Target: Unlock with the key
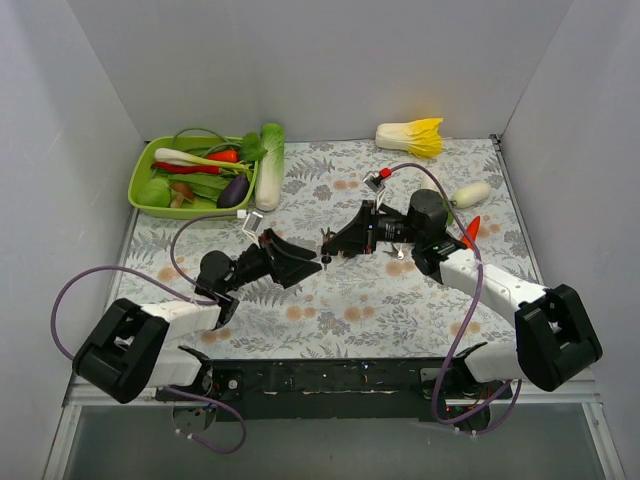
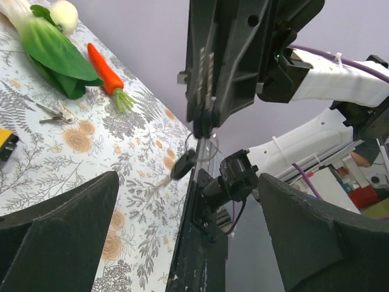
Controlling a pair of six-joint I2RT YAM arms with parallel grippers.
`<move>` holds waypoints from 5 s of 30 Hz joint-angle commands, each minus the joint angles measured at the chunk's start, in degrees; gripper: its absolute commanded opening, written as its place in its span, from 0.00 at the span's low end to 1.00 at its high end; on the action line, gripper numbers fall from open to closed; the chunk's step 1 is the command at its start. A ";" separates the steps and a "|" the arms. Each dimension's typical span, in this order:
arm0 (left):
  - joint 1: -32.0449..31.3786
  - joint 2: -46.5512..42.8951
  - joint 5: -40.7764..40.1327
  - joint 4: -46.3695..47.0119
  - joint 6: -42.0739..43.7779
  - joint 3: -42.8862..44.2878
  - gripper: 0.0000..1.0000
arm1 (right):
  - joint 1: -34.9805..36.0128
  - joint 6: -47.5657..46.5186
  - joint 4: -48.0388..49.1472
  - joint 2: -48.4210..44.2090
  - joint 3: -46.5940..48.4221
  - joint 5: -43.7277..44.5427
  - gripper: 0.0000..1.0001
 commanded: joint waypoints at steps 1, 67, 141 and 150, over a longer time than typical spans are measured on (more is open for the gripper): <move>0.15 6.12 4.19 16.41 -4.79 -0.51 0.98 | -0.74 1.32 0.57 -2.63 3.65 -0.82 0.01; -6.80 4.92 9.90 -14.22 1.97 8.45 0.00 | -4.61 -4.72 -1.89 -0.70 -1.97 2.16 0.01; 0.67 -1.94 41.99 -71.03 -10.60 11.44 0.00 | 51.99 -81.46 -2.69 -14.42 -14.98 62.89 0.47; 0.67 -2.29 42.08 -71.11 -10.78 11.44 0.00 | 55.50 -87.09 1.70 -12.04 -16.56 67.46 0.40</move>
